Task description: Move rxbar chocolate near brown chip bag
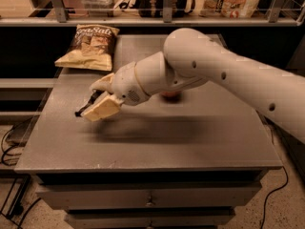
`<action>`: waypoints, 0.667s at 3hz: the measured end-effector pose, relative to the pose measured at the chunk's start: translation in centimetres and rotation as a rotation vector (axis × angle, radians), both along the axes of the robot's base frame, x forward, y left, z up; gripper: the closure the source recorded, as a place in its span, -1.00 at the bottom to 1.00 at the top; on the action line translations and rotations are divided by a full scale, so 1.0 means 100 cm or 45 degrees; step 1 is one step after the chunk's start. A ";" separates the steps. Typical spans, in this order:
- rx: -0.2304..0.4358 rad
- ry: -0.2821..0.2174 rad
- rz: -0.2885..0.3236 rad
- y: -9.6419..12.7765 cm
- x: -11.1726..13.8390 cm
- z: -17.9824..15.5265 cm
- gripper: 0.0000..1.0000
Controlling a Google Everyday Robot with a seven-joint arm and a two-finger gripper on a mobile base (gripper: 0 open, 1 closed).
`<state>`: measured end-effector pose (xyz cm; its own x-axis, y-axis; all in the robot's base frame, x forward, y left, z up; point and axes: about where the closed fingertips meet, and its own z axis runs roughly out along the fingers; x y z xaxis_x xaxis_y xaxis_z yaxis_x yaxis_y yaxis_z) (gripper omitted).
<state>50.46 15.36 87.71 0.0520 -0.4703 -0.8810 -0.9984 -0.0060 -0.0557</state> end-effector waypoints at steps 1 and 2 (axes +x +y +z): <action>-0.019 -0.033 -0.088 -0.028 0.040 0.016 1.00; -0.019 -0.033 -0.088 -0.028 0.040 0.016 1.00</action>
Offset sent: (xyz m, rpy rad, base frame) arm 0.0316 -0.0222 0.0104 -0.0150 -0.0155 -0.0535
